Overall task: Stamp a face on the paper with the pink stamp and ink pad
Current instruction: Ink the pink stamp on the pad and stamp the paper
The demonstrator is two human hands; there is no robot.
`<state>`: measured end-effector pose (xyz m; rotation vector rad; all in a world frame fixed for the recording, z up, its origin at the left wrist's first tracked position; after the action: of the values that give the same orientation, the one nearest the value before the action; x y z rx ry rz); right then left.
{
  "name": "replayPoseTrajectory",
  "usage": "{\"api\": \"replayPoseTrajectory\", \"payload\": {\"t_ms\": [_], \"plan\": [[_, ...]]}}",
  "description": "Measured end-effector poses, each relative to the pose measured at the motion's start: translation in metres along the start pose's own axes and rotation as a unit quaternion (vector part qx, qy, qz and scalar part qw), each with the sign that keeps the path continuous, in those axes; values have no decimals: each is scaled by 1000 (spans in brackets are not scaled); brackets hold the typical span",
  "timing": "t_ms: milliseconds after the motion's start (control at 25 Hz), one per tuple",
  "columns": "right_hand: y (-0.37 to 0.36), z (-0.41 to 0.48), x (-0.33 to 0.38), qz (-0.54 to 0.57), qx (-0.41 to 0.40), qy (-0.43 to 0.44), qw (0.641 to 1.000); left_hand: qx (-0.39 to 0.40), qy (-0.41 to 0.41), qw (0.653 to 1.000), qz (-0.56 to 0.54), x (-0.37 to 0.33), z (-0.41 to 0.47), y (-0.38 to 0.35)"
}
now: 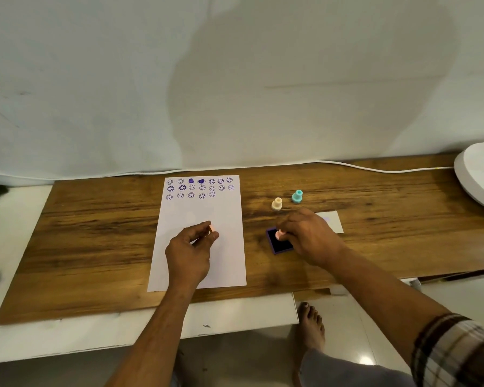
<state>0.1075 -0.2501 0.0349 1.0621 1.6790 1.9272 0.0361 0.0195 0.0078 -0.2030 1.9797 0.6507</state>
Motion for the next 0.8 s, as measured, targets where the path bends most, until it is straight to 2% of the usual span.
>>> {"api": "replayPoseTrajectory", "payload": {"t_ms": [80, 280, 440, 520, 560, 600, 640, 680, 720, 760, 800], "plan": [[-3, 0, 2, -17, 1, -8, 1000, -1, -2, 1000, -3, -1, 0, 2], [-30, -2, 28, -45, -20, -148, 988, -6, -10, 1000, 4, -3, 3, 5], [-23, 3, 28, -46, 6, -149, 988, 11, -5, 1000, 16, -1, 5, 4], [-15, -1, 27, 0, -74, -152, 986, 33, 10, 999, 13, 1, 9, 5], [-12, -4, 28, 56, -155, -184, 969, 42, 18, 999, 6, 3, 11, 6], [-11, -3, 30, 139, -243, -235, 931, 47, 26, 999, -4, 4, 14, 7], [-11, 3, 34, 225, -318, -286, 876, 47, 34, 998, -16, 5, 18, 8], [-13, 16, 40, 299, -360, -323, 823, 47, 42, 998, -27, 6, 20, 9], [-15, 33, 47, 335, -374, -331, 799, 48, 50, 997, -37, 7, 22, 9], [-19, 52, 54, 342, -364, -318, 806, 49, 58, 996, -46, 10, 24, 10], [-22, 72, 63, 334, -342, -291, 829, 52, 66, 995, -55, 12, 26, 11]]}}
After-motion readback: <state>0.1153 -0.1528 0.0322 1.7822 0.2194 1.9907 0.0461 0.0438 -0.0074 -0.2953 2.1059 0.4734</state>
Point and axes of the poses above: each hand's wrist, its own z-axis towards the middle knuckle, its own y-axis out of the back of the hand, x = y × z, the point moved 2 cm from there along z, towards the middle knuckle, and after that the axes turned 12 degrees about y, right-handed, at the moved point
